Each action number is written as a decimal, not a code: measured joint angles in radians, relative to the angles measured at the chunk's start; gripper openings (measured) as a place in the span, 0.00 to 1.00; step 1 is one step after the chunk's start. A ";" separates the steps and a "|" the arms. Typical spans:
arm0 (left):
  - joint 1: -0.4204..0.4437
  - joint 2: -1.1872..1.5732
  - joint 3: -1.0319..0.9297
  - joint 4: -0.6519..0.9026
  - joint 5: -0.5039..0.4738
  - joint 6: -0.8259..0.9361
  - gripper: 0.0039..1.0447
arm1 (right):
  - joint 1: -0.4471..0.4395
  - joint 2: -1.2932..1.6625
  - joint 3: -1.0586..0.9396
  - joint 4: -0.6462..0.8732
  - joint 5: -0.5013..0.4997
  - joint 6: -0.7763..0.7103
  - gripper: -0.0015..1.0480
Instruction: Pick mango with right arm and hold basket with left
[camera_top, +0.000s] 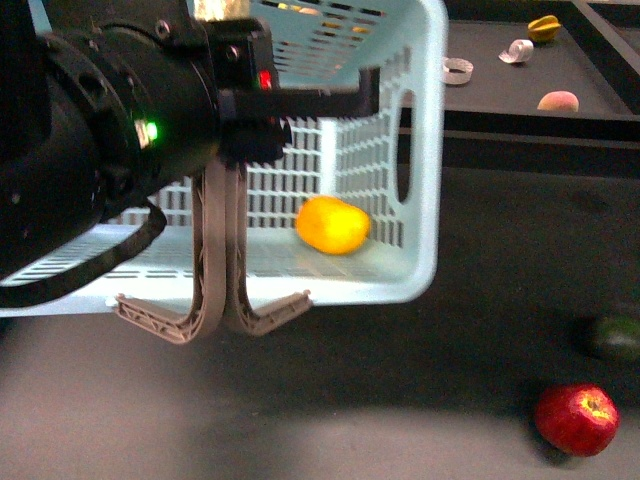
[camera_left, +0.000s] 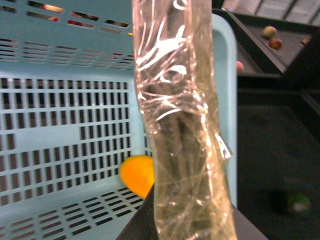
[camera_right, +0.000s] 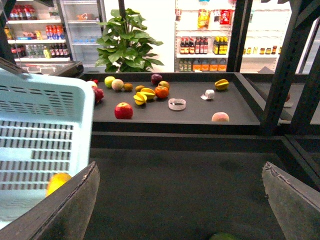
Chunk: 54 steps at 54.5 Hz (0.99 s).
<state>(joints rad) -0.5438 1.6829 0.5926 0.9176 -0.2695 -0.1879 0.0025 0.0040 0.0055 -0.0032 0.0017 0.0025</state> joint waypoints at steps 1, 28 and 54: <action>0.000 0.000 0.004 -0.003 -0.012 -0.006 0.05 | 0.000 0.000 0.000 0.000 0.000 0.000 0.92; 0.130 0.042 0.074 -0.143 -0.412 -0.720 0.05 | 0.000 0.000 0.000 0.000 0.000 0.000 0.92; 0.274 0.217 0.139 -0.260 -0.321 -1.247 0.05 | 0.000 0.000 0.000 0.000 0.000 0.000 0.92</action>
<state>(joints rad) -0.2699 1.8999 0.7319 0.6579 -0.5903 -1.4353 0.0025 0.0040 0.0055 -0.0032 0.0017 0.0021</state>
